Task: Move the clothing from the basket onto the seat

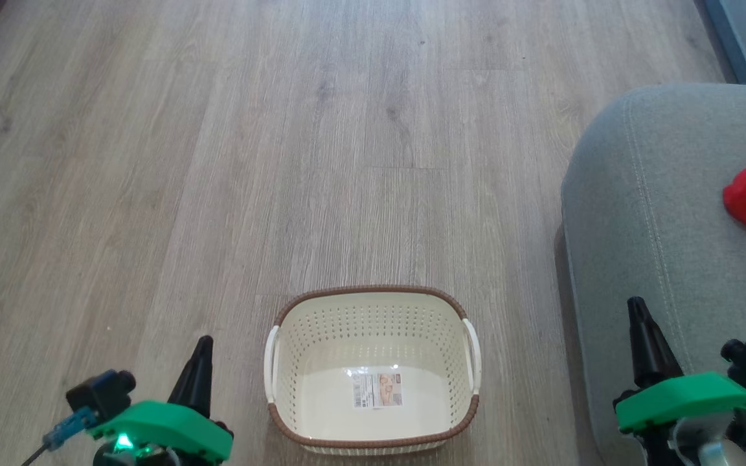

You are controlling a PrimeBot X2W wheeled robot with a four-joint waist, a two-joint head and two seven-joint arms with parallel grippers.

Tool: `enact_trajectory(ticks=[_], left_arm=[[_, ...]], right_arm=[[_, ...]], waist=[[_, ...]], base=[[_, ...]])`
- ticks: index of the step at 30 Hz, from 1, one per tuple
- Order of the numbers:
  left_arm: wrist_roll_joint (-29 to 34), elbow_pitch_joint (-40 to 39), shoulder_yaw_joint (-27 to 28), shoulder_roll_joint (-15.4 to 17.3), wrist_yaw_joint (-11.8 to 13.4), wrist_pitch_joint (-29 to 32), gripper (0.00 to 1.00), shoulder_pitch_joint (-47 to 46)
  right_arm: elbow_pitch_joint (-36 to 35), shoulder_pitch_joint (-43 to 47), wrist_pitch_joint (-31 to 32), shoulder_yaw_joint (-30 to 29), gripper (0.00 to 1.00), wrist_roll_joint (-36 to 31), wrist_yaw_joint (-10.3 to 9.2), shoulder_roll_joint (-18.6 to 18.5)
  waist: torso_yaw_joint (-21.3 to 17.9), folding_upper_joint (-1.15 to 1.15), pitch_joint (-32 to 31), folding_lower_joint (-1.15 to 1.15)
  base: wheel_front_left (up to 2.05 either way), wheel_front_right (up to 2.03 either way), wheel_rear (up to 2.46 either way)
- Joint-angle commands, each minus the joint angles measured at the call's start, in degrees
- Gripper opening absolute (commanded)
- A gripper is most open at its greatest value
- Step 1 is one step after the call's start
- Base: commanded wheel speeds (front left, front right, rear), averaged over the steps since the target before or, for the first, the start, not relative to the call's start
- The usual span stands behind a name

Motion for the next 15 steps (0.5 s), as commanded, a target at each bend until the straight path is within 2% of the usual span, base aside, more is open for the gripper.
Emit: enact_trajectory(ticks=[1, 15], left_arm=[[-1.36, -2.25, 1.46, 0.0, -0.36, 0.37, 0.0, -3.21], [-9.61, -2.71, 3.05, 0.01, -0.71, 2.74, 0.0, -3.69]], right_arm=[[-1.59, -3.18, 0.69, -0.22, 0.0, 1.52, 0.0, 0.02], [-1.24, -3.91, 3.06, -1.04, 0.0, 9.98, 0.0, 0.3]], waist=[[-0.07, 0.0, 0.0, 0.0], [-0.93, 0.0, 0.03, 0.0]], base=[[0.0, 0.0, 0.0], [0.0, 0.0, 0.0]])
